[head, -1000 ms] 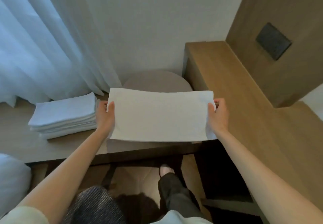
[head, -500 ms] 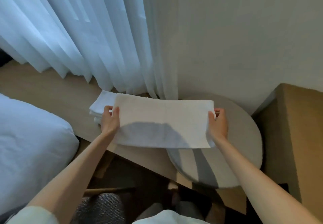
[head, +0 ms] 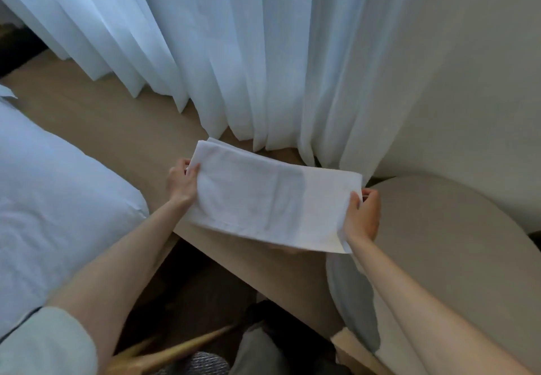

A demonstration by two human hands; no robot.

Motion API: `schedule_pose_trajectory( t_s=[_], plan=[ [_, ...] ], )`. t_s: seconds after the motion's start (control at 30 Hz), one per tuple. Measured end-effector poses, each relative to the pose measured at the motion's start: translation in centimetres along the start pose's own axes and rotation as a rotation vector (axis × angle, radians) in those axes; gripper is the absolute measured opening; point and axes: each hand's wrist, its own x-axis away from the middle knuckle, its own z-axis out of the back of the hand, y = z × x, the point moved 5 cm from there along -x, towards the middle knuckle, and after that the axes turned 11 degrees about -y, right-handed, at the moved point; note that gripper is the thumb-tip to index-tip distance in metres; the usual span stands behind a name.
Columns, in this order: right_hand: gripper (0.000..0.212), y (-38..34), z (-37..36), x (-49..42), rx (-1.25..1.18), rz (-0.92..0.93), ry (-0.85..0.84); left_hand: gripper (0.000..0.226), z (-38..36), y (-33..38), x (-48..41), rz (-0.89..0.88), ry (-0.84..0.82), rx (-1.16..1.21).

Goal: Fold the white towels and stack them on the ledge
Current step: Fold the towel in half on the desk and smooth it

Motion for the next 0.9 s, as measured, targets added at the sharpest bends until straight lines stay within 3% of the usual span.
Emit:
schedule_pose_trajectory(
  t_s=[0.43,0.9],
  plan=[
    [0.008,2.5,-17.6,-7.9,-0.033,-0.080,0.096,0.030,-2.2,-8.6,-20.5,-0.011,-0.077,0.005],
    [0.005,7.8,-23.0,-12.9,-0.031,-0.205,0.086,0.031,-7.2,-14.6,-29.6,0.008,-0.081,-0.068]
  ],
)
